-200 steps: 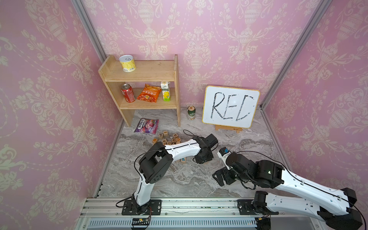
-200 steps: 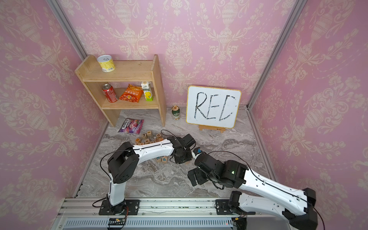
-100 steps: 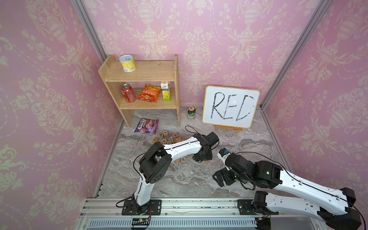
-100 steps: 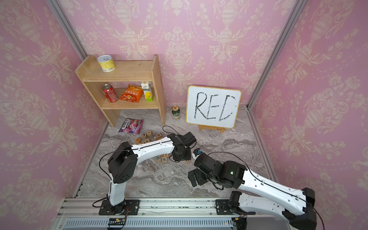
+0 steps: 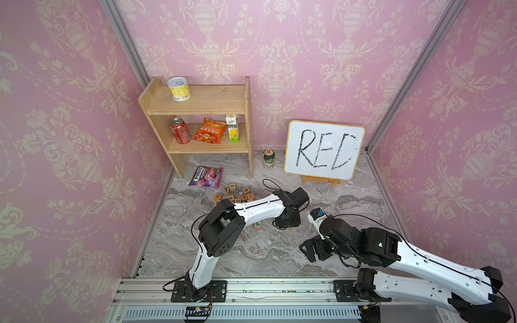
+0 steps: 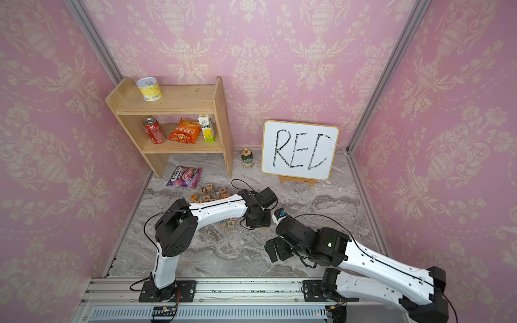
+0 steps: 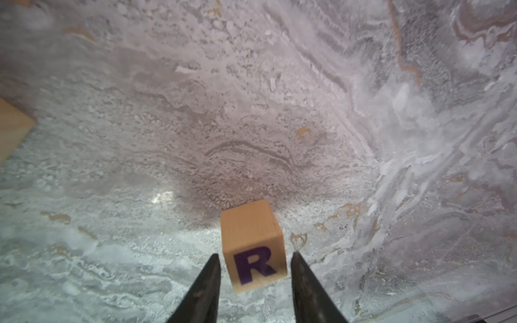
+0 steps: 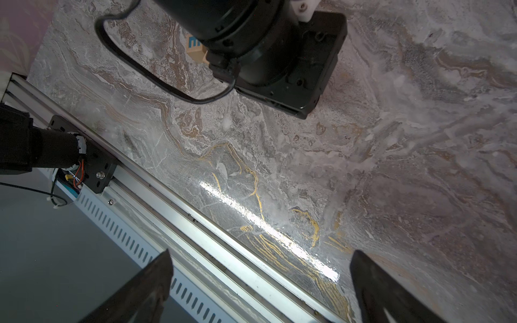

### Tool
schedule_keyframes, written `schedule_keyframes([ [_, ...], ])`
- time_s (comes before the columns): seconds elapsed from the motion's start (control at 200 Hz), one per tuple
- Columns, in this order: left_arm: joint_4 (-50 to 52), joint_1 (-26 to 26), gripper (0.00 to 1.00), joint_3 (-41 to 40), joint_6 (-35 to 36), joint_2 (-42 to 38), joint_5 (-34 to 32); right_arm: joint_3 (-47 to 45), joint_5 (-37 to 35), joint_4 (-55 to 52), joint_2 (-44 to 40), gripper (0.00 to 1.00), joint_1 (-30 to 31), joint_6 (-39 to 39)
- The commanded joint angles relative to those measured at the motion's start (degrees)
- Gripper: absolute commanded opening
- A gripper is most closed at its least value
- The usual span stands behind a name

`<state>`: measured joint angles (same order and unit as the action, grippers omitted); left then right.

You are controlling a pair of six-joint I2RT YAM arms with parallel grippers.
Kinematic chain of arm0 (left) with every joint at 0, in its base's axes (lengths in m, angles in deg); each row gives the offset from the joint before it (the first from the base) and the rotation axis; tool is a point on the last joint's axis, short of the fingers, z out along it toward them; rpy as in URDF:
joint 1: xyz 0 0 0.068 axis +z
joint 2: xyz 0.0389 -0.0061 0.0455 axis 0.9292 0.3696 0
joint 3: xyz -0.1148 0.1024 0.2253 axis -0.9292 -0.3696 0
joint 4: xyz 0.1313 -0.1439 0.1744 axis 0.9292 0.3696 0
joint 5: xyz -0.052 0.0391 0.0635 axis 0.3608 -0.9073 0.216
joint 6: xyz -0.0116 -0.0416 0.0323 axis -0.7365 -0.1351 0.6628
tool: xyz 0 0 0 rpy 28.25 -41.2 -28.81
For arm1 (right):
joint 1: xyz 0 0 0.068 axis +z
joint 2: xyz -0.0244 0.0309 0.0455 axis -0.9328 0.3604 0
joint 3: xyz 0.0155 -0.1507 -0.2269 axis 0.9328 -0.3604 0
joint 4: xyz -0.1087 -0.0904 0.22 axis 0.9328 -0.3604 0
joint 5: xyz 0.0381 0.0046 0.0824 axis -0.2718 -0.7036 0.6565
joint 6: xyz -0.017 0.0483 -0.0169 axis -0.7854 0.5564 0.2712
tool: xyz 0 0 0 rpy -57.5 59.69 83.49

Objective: Assemble the uppercase word "red" with letter blocks
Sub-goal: Adjust the letter block at the center of the board.

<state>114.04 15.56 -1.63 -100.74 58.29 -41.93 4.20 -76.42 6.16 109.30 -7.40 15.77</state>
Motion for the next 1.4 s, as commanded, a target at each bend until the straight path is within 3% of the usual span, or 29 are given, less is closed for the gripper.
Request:
schedule_keyframes([
  [0.0,0.74,-0.42,0.38,1.73,1.74,1.93,0.57,-1.10,-1.70,-1.52,-1.15,1.00,-0.41,1.37],
  [0.155,1.01,-0.48,0.27,3.28,1.80,3.65,0.74,-1.18,-1.90,-2.13,-1.21,1.00,-0.47,1.25],
  [0.705,0.38,-1.04,0.31,8.22,0.25,7.86,2.50,-1.51,-1.81,-3.02,-1.90,1.00,-0.90,0.50],
  [0.806,0.16,-1.04,0.38,8.32,0.30,7.91,2.57,-1.39,-1.87,-3.33,-2.08,1.00,-1.00,0.40],
  [0.876,0.06,-1.04,0.49,8.29,0.41,7.83,2.66,-1.37,-1.89,-3.46,-2.47,1.00,-1.09,0.48],
  [1.161,0.27,-1.03,0.66,8.04,1.16,6.48,1.87,-1.44,-1.81,-3.21,-2.45,1.00,-1.15,0.57],
  [1.396,1.29,-0.91,0.95,7.73,2.55,4.31,0.31,-1.11,-1.48,-2.17,-1.44,1.00,-1.26,0.07],
])
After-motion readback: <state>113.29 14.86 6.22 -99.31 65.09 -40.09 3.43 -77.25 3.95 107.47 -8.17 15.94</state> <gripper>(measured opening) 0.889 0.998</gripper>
